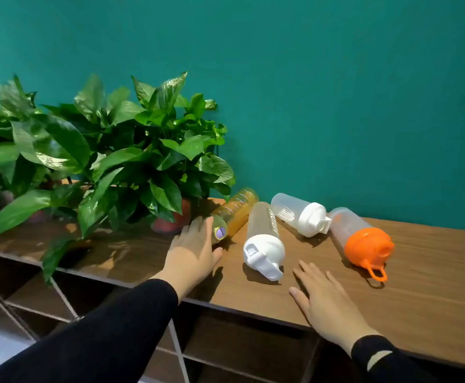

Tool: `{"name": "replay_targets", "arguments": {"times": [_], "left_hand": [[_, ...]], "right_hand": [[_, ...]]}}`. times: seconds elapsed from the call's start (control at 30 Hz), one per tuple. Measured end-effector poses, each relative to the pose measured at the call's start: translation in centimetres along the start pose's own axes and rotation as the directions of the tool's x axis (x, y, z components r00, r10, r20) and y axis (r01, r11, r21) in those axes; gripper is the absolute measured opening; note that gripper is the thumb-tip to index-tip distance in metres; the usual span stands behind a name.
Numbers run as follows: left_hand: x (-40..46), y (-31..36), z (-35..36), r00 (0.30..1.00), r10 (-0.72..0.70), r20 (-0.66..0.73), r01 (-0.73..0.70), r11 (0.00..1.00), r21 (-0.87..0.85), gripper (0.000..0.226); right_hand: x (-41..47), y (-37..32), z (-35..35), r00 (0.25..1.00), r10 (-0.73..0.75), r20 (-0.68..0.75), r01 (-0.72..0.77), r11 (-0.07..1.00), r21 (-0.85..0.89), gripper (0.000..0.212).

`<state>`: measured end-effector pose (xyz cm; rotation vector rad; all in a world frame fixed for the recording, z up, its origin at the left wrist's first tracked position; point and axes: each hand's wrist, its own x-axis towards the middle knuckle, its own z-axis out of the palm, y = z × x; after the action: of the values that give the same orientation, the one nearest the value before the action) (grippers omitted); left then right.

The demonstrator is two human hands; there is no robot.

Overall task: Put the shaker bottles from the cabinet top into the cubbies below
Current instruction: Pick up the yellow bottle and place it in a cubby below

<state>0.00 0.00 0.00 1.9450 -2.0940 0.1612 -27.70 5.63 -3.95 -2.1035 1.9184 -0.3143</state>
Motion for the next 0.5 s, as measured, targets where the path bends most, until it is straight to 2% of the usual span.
{"name": "replay_targets", "arguments": {"times": [0.1, 0.2, 0.5], "left_hand": [[2.0, -0.1, 1.5, 0.998, -0.062, 0.018, 0.063, 0.996, -0.058, 0.078], [3.3, -0.1, 2.8, 0.993, -0.109, 0.038, 0.113, 0.986, -0.119, 0.078], [3.3, -0.9, 3.5, 0.987, -0.153, -0.044, 0.136, 0.952, -0.273, 0.07]], "right_hand": [[0.6, 0.6, 0.8, 0.997, -0.023, -0.071, 0.017, 0.996, -0.085, 0.066], [0.5, 0.7, 0.8, 0.994, -0.045, -0.102, 0.037, 0.996, -0.076, 0.067], [0.1, 0.2, 0.6, 0.991, -0.028, -0.133, 0.024, 0.999, -0.036, 0.063]]}}
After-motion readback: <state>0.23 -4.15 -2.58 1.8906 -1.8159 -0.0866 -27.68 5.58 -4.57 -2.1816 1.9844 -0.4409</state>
